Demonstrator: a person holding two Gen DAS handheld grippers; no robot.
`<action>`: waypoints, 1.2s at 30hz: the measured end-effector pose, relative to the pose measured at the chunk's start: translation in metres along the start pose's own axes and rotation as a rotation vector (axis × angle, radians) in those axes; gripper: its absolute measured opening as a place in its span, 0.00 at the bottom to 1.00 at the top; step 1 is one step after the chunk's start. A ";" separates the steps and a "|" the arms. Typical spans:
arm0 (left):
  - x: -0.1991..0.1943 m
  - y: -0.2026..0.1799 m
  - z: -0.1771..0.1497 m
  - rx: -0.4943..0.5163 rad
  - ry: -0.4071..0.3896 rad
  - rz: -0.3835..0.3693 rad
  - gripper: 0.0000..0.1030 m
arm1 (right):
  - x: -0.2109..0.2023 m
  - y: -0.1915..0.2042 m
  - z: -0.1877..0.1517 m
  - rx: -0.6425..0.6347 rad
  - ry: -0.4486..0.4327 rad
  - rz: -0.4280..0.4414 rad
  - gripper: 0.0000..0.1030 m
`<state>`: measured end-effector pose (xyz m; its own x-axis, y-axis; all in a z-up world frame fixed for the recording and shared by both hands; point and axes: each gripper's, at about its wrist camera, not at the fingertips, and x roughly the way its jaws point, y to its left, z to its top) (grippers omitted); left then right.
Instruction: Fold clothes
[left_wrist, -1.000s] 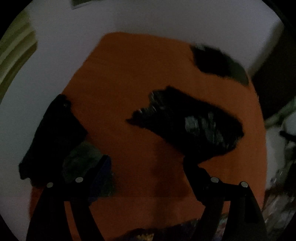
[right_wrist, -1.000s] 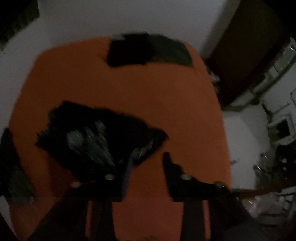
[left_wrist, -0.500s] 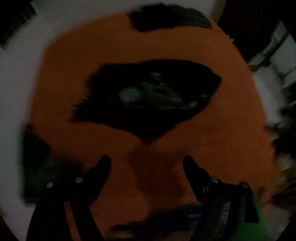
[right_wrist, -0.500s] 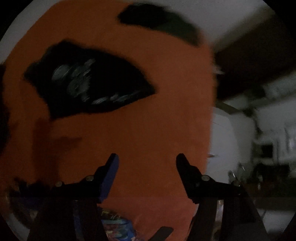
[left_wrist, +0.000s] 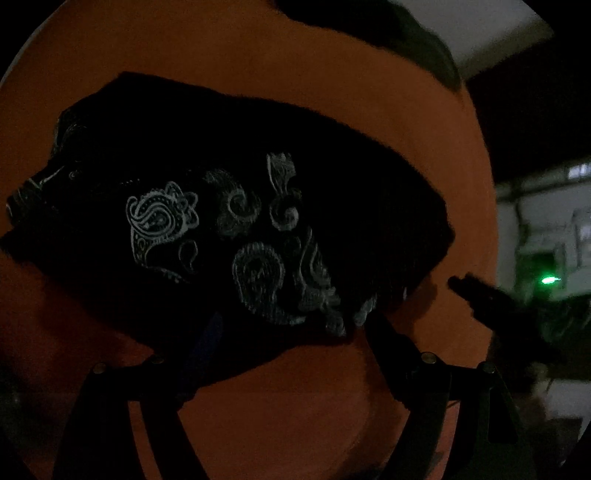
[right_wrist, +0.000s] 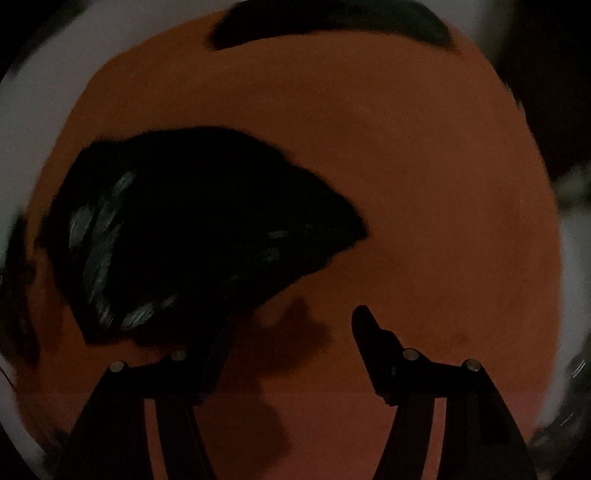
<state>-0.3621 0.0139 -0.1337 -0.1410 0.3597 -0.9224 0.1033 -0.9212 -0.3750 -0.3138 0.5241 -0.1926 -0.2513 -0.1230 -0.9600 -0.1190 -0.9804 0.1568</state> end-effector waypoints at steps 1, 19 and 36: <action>-0.001 0.001 -0.001 -0.007 -0.007 -0.024 0.78 | 0.007 -0.014 0.003 0.028 -0.017 0.013 0.52; -0.016 0.016 -0.083 0.182 -0.073 -0.013 0.78 | -0.046 0.064 -0.079 -0.306 -0.548 0.259 0.06; 0.008 0.064 -0.110 0.163 -0.061 -0.051 0.78 | -0.007 0.178 -0.205 -0.578 -0.167 0.367 0.30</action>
